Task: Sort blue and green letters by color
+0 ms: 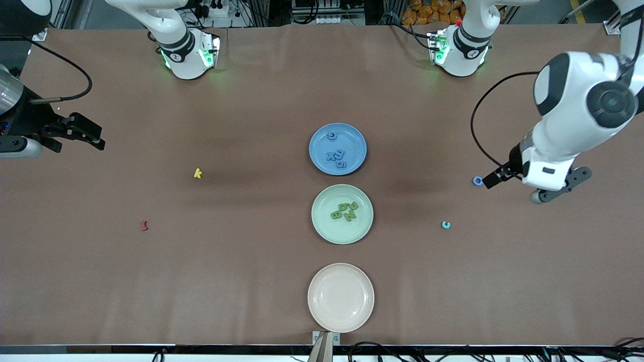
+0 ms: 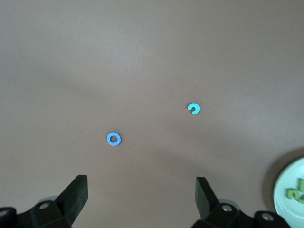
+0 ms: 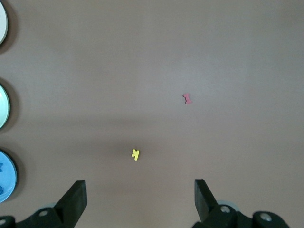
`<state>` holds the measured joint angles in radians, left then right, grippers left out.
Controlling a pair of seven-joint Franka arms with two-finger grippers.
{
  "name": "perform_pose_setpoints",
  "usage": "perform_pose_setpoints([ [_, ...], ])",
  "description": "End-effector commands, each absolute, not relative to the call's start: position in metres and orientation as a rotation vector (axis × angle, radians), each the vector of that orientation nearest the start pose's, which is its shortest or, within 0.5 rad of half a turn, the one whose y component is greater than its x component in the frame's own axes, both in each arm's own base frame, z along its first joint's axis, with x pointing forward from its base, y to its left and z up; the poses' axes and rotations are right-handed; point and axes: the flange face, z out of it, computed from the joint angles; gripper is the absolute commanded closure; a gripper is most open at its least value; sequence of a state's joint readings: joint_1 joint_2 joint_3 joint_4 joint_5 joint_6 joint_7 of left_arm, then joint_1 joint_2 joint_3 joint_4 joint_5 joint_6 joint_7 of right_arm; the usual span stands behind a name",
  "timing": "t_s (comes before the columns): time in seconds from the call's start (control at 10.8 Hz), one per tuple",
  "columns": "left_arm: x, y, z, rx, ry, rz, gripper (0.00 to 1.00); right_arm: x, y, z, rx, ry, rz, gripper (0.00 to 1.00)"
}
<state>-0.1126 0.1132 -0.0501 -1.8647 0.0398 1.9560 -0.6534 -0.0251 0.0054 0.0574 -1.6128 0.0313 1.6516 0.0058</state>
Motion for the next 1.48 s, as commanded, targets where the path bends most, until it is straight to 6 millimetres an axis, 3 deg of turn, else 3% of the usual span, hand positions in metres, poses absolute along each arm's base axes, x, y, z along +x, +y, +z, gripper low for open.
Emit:
perform_pose_setpoints([
  [0.0, 0.568, -0.082, 0.505, -3.096, -0.689, -0.059, 0.00, 0.554, 0.018, 0.612, -3.105, -0.030, -0.033, 0.00],
  [0.28, 0.552, -0.076, 0.562, -3.117, -0.521, -0.104, 0.00, 0.554, 0.013, 0.612, -3.107, -0.019, -0.028, 0.00],
  [0.46, 0.544, -0.074, 0.602, -3.135, -0.283, -0.052, 0.00, 0.554, 0.014, 0.612, -3.107, -0.021, -0.028, 0.00],
  [0.55, 0.541, -0.072, 0.612, -3.133, -0.280, -0.036, 0.00, 0.554, 0.013, 0.612, -3.107, -0.019, -0.028, 0.00],
  [0.83, 0.542, -0.075, 0.619, -3.116, -0.257, 0.076, 0.00, 0.555, 0.006, 0.616, -3.108, 0.000, -0.043, 0.00],
  [1.11, 0.543, -0.067, 0.636, -3.128, -0.071, 0.053, 0.00, 0.554, 0.006, 0.618, -3.107, 0.000, -0.050, 0.00],
  [1.39, 0.551, -0.065, 0.644, -3.147, -0.082, -0.068, 0.00, 0.553, 0.008, 0.621, -3.106, -0.005, -0.054, 0.00],
])
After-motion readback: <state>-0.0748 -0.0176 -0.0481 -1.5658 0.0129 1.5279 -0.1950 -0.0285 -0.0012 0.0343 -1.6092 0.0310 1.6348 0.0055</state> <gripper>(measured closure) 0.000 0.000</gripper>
